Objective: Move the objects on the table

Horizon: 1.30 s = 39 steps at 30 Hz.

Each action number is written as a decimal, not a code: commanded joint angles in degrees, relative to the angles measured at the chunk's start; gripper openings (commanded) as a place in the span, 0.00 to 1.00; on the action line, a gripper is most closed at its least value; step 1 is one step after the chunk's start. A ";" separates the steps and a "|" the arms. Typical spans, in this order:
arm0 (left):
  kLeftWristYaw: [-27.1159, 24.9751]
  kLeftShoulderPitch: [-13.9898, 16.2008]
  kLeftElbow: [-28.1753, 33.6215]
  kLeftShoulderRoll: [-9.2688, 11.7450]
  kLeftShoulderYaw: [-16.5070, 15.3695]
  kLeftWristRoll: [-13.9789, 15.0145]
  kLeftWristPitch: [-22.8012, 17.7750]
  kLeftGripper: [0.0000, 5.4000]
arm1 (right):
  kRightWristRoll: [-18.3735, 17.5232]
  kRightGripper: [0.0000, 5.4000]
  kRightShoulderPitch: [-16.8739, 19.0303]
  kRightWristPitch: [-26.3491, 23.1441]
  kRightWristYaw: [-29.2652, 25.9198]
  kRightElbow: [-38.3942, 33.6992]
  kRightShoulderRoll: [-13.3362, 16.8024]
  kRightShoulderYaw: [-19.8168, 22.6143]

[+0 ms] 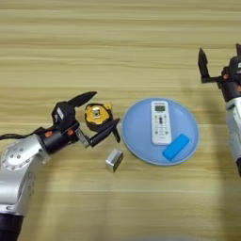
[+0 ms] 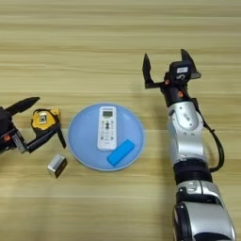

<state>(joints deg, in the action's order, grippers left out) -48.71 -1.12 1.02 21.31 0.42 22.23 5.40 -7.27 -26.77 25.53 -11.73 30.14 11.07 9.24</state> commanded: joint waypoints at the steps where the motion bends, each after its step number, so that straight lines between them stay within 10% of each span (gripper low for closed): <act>1: 3.14 -2.61 -2.80 -0.30 -0.30 -3.13 0.01 1.00 | 0.02 1.00 -0.86 0.46 -0.54 -0.32 0.06 -0.38; 11: 6.09 -6.38 -11.12 2.33 1.59 -10.68 -4.47 1.00 | -0.15 1.00 -0.92 0.60 -0.80 -0.37 -0.14 -0.81; 27: 2.24 -6.01 -11.20 3.57 0.07 -7.40 -11.17 1.00 | -0.28 1.00 -1.04 0.63 -1.16 -0.39 -0.41 -0.85; 39: 0.88 -7.08 -14.18 4.98 1.52 -10.24 -10.94 1.00 | -0.17 1.00 -1.04 0.65 -1.05 -0.56 -0.66 -0.87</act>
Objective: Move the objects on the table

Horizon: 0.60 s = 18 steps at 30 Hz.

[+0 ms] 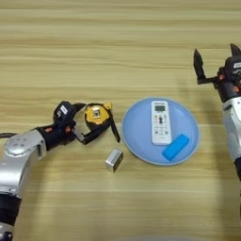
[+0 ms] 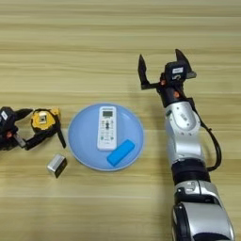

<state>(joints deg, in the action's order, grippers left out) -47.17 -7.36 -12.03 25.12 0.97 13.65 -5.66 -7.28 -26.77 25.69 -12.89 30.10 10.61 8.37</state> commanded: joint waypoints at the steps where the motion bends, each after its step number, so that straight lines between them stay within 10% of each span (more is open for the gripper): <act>1: -0.72 -1.01 -1.43 1.28 1.09 -1.82 0.20 1.00 | -0.16 1.00 -1.02 0.47 0.13 -0.58 -0.23 -0.01; 18: -1.47 -4.97 -7.25 1.58 2.43 -4.84 2.24 1.00 | -0.15 1.00 -1.34 0.47 0.13 -0.21 -0.45 -0.01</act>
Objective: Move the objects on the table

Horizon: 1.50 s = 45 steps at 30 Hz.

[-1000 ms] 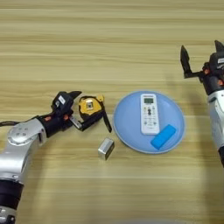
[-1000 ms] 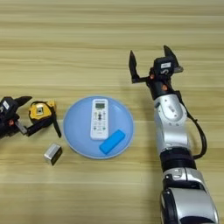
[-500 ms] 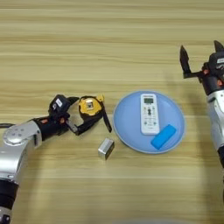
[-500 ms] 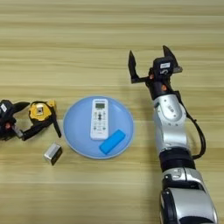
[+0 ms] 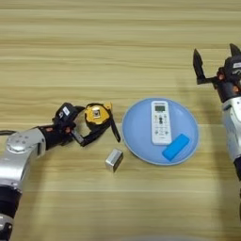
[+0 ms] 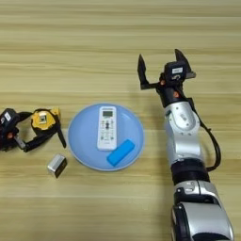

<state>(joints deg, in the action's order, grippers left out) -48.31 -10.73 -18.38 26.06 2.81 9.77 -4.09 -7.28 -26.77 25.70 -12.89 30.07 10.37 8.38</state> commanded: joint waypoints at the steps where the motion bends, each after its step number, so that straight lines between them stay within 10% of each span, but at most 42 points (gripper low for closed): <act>1: -0.41 -1.83 -0.98 0.51 0.66 -1.11 0.73 1.00 | -0.14 1.00 -1.38 0.46 0.13 -0.17 -0.22 -0.03; 26: -0.46 -2.76 -2.45 -0.48 2.75 -1.99 1.13 1.00 | -0.06 1.00 -0.93 0.26 0.33 -1.51 -0.64 -0.21; 45: 0.05 -2.45 -2.89 -0.67 2.88 -2.00 2.38 0.82 | -0.25 1.00 -0.80 -0.01 0.12 -2.26 -0.73 -0.14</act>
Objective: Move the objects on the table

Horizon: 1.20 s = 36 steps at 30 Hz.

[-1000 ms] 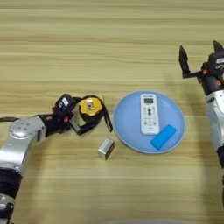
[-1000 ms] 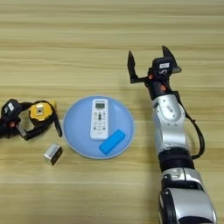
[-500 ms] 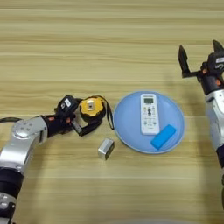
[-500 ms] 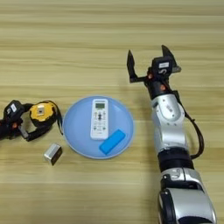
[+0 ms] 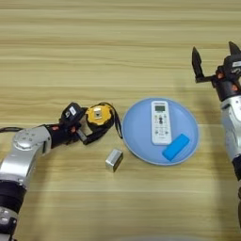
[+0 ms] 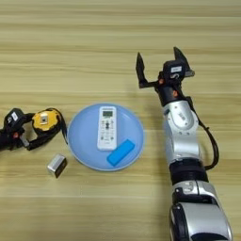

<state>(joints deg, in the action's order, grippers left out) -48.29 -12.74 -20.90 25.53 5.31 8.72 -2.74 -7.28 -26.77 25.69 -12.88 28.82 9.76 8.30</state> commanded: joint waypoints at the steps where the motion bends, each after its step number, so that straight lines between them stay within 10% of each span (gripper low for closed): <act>1: 0.04 -0.44 -0.40 -0.15 0.40 -0.95 1.12 0.82 | -0.24 1.00 -0.82 0.01 0.11 -0.96 -0.12 -0.06; 36: 1.86 -0.85 16.89 -2.33 -1.70 3.21 -3.56 0.82 | -0.01 1.00 -2.05 0.87 0.39 1.55 -0.44 0.09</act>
<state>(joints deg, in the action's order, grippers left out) -45.83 -12.78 -6.97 23.07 3.12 10.87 -5.01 -7.26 -27.60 25.93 -12.83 29.70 9.34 8.34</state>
